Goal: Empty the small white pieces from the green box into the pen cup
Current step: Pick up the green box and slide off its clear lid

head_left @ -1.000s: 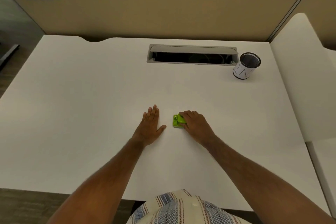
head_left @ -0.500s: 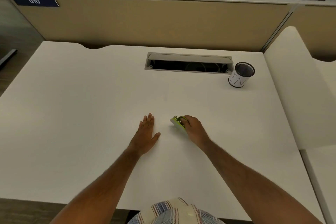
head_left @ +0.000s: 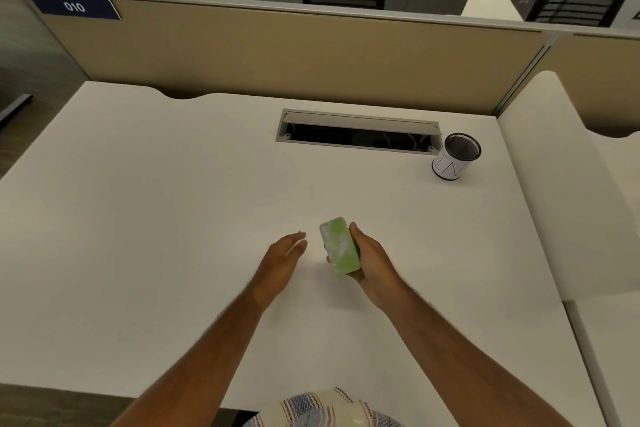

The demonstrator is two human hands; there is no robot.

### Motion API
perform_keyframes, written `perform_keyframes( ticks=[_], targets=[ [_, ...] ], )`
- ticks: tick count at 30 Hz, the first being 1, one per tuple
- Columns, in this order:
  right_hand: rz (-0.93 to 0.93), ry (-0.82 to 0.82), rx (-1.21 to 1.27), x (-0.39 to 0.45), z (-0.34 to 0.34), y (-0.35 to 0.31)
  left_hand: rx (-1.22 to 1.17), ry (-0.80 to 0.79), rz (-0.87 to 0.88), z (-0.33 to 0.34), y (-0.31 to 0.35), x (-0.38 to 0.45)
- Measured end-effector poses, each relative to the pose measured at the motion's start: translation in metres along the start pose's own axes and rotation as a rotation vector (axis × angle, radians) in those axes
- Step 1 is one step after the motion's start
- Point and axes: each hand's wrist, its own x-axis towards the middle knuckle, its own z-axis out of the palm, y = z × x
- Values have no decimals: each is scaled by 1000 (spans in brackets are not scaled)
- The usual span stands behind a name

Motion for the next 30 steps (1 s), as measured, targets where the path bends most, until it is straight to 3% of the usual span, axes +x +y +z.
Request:
perform_keyframes(
  ticks=[4,10,22,30],
  targets=[
    [-6,-77,22,-19,8,-11,-400,-97,20,6,36,-23],
    [-18,-151,54,-36,18,-24,-591,-171,47,11,66,-43],
    [30,-310,38,-45,7,-35,-300,-270,188,0,95,-65],
    [-8,-271,37,-46,13,-43,-94,-150,331,-4,99,-66]
  ],
)
